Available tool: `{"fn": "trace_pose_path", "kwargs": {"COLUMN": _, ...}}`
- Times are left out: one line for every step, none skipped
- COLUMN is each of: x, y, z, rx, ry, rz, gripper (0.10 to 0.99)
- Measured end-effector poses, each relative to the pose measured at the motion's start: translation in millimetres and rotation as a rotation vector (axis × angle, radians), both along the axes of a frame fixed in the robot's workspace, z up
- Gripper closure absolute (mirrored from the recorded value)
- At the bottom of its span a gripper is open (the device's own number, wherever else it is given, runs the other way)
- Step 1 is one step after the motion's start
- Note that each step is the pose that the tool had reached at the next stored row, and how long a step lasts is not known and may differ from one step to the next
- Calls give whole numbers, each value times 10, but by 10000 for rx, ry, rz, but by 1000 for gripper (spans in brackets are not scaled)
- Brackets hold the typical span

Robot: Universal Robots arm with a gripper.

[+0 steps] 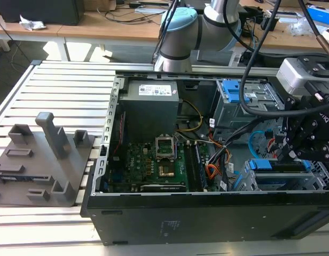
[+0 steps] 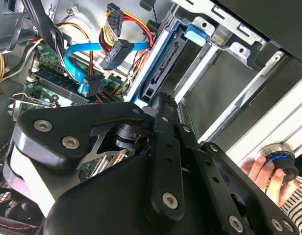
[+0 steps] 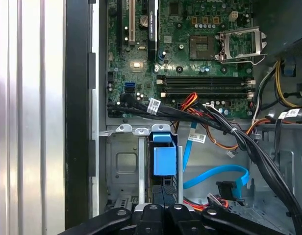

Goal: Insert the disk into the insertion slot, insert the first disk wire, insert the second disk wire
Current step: 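Insert the disk into the insertion slot, then insert the first disk wire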

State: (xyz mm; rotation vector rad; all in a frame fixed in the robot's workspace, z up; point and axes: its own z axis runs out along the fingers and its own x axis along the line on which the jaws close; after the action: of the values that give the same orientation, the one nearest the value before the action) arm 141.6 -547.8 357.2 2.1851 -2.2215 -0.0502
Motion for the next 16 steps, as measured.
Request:
{"fn": "trace_pose_path", "kwargs": {"x": 1, "y": -1, "z": 0, "rx": -1, "ry": 0, "rz": -1, "gripper": 980}}
{"fn": "trace_pose_path", "kwargs": {"x": 2, "y": -1, "z": 0, "rx": -1, "ry": 0, "rz": 0, "gripper": 980}}
{"fn": "trace_pose_path", "kwargs": {"x": 3, "y": -1, "z": 0, "rx": -1, "ry": 0, "rz": 0, "gripper": 980}}
{"fn": "trace_pose_path", "kwargs": {"x": 3, "y": -1, "z": 0, "rx": -1, "ry": 0, "rz": 1, "gripper": 980}}
{"fn": "trace_pose_path", "kwargs": {"x": 4, "y": -1, "z": 0, "rx": -1, "ry": 0, "rz": 1, "gripper": 980}}
{"fn": "trace_pose_path", "kwargs": {"x": 4, "y": -1, "z": 0, "rx": 0, "ry": 0, "rz": 1, "gripper": 980}}
{"fn": "trace_pose_path", "kwargs": {"x": 5, "y": -1, "z": 0, "rx": 0, "ry": 0, "rz": 0, "gripper": 980}}
{"fn": "trace_pose_path", "kwargs": {"x": 5, "y": -1, "z": 0, "rx": -1, "ry": 0, "rz": 1, "gripper": 980}}
{"fn": "trace_pose_path", "kwargs": {"x": 6, "y": -1, "z": 0, "rx": 0, "ry": 0, "rz": 0, "gripper": 980}}
{"fn": "trace_pose_path", "kwargs": {"x": 7, "y": -1, "z": 0, "rx": 0, "ry": 0, "rz": 0, "gripper": 980}}
{"fn": "trace_pose_path", "kwargs": {"x": 8, "y": -1, "z": 0, "rx": 0, "ry": -1, "rz": 0, "gripper": 980}}
{"fn": "trace_pose_path", "kwargs": {"x": 8, "y": -1, "z": 0, "rx": 0, "ry": 0, "rz": 1, "gripper": 980}}
{"fn": "trace_pose_path", "kwargs": {"x": 8, "y": -1, "z": 0, "rx": 0, "ry": 0, "rz": 0, "gripper": 980}}
{"fn": "trace_pose_path", "kwargs": {"x": 10, "y": -1, "z": 0, "rx": 0, "ry": 0, "rz": 0, "gripper": 980}}
{"fn": "trace_pose_path", "kwargs": {"x": 10, "y": -1, "z": 0, "rx": 0, "ry": 0, "rz": 1, "gripper": 980}}
{"fn": "trace_pose_path", "kwargs": {"x": 11, "y": -1, "z": 0, "rx": 0, "ry": 0, "rz": 1, "gripper": 973}}
